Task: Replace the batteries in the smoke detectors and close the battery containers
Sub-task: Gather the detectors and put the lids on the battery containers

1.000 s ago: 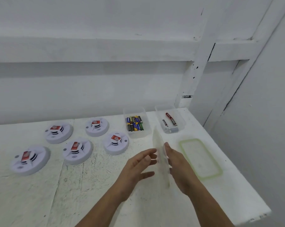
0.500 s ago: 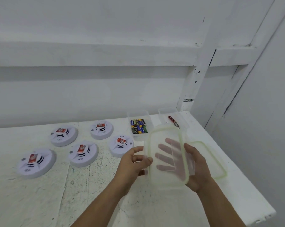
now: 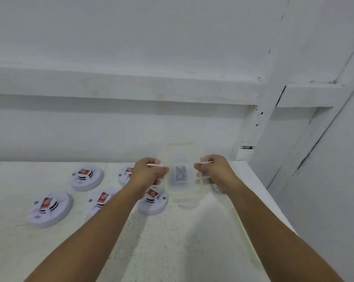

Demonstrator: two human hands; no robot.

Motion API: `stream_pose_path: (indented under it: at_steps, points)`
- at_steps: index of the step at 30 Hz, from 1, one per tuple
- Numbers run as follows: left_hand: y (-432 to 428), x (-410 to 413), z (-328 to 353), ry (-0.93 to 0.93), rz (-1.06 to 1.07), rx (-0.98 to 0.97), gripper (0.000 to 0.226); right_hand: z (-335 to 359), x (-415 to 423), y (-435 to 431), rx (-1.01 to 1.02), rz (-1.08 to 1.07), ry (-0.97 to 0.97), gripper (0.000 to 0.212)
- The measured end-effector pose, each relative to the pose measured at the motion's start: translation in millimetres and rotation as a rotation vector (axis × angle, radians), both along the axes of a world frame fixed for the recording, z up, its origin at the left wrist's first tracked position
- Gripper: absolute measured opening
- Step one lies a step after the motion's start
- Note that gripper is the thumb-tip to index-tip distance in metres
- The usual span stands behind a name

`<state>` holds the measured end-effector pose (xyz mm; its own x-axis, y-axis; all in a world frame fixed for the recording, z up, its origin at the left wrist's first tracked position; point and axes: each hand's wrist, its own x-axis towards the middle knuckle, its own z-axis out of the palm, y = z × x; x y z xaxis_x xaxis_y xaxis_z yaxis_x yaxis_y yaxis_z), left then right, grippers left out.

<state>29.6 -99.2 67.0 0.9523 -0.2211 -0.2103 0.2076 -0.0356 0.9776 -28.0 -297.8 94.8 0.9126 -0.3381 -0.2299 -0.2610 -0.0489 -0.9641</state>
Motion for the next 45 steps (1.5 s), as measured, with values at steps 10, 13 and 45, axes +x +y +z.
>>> stream_pose_path:
  at_steps: [10,13,45]
  points:
    - [-21.8,56.8,-15.1,0.086,0.014,0.212,0.028,-31.9,69.6,-7.5,-0.323,-0.008,0.18,0.027]
    - [-25.2,59.1,-20.2,0.111,-0.006,0.252,0.027,-40.7,73.2,-8.3,-0.426,0.017,0.215,0.027]
    - [-45.9,68.3,-25.7,0.044,-0.045,0.536,0.028,-53.7,89.6,-11.1,-0.574,0.09,0.235,0.027]
